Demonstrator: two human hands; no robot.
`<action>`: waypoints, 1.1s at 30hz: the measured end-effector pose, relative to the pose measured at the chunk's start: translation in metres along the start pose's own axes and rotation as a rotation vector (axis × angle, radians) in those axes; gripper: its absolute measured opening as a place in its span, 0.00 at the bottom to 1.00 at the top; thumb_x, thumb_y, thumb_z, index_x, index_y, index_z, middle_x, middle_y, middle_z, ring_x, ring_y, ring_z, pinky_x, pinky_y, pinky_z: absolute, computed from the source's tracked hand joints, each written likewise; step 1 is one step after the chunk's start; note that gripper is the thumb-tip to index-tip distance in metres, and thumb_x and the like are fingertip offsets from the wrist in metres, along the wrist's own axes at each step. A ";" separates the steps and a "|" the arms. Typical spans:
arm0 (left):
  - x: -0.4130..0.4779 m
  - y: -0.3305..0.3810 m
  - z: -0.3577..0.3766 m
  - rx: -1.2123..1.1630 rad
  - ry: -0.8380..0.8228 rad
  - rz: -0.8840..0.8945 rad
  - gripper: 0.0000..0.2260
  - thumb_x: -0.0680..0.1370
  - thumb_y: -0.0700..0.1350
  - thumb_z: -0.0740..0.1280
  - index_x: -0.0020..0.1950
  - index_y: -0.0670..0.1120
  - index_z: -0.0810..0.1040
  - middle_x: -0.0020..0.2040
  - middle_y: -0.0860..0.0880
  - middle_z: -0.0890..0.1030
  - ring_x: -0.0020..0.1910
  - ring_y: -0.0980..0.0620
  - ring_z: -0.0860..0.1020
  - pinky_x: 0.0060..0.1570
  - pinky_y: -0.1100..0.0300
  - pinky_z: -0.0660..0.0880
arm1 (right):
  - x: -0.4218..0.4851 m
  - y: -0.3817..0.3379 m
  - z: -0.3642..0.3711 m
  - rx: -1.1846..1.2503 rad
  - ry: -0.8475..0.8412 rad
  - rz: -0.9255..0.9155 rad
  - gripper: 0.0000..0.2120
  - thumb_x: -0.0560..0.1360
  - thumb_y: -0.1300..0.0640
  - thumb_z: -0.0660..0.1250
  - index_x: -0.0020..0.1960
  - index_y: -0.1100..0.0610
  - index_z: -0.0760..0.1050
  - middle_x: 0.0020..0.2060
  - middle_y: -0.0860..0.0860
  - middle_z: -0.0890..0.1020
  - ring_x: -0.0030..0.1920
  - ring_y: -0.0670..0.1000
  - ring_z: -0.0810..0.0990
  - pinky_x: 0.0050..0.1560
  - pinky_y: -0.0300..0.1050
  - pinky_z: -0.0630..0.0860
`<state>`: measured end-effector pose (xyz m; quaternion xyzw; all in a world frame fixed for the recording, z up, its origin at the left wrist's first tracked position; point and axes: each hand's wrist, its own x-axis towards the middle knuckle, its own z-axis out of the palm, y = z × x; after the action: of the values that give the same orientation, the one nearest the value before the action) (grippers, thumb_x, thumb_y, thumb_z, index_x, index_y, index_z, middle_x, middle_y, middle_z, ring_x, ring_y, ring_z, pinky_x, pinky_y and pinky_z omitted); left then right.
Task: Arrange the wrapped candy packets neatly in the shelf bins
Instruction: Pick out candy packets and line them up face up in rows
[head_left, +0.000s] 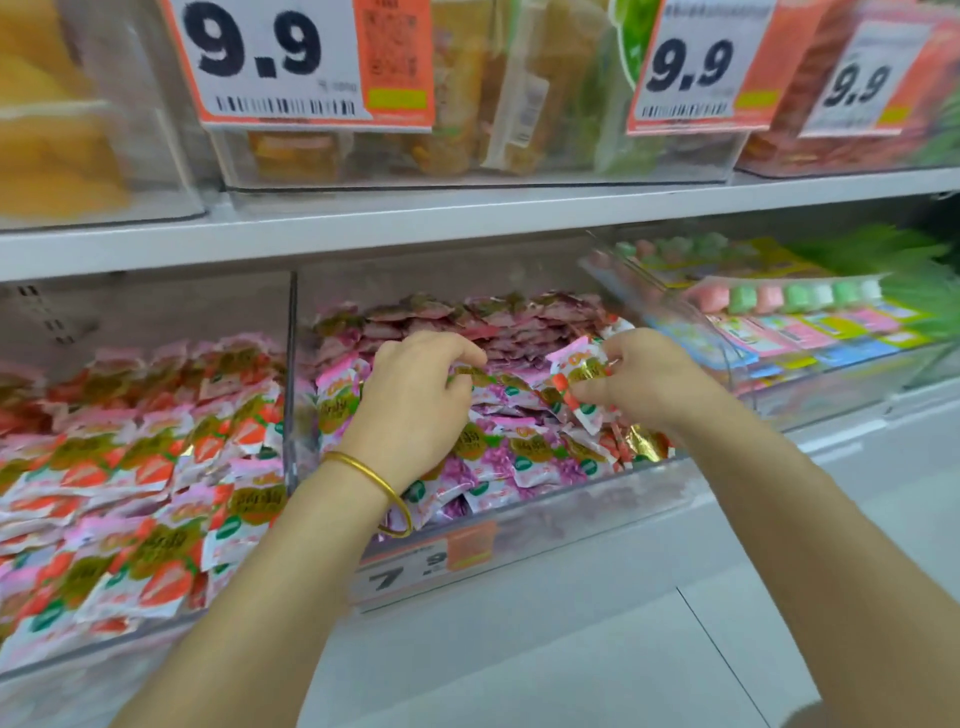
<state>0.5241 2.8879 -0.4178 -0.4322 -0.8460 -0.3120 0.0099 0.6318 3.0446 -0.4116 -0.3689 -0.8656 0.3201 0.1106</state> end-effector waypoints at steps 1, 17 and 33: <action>-0.001 0.000 0.000 -0.007 -0.006 -0.002 0.13 0.78 0.38 0.60 0.58 0.49 0.78 0.61 0.49 0.76 0.64 0.48 0.69 0.63 0.58 0.62 | 0.000 0.001 -0.002 0.091 0.000 0.026 0.14 0.70 0.59 0.73 0.37 0.65 0.70 0.33 0.62 0.72 0.36 0.57 0.74 0.42 0.51 0.75; -0.009 0.012 0.000 -0.056 -0.047 -0.016 0.12 0.79 0.41 0.60 0.59 0.51 0.76 0.63 0.53 0.74 0.65 0.49 0.66 0.61 0.58 0.62 | -0.008 0.004 -0.010 0.034 -0.255 -0.003 0.07 0.75 0.58 0.67 0.45 0.59 0.69 0.37 0.54 0.71 0.37 0.53 0.75 0.37 0.47 0.79; -0.008 0.015 0.006 -0.162 -0.043 0.004 0.11 0.79 0.41 0.61 0.59 0.49 0.76 0.59 0.52 0.76 0.59 0.54 0.72 0.56 0.64 0.67 | -0.008 0.000 -0.003 0.319 -0.126 -0.177 0.03 0.79 0.58 0.60 0.48 0.57 0.66 0.36 0.64 0.80 0.30 0.64 0.81 0.32 0.55 0.77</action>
<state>0.5423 2.8920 -0.4172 -0.4400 -0.8170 -0.3702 -0.0426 0.6382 3.0404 -0.4089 -0.2484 -0.8382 0.4646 0.1412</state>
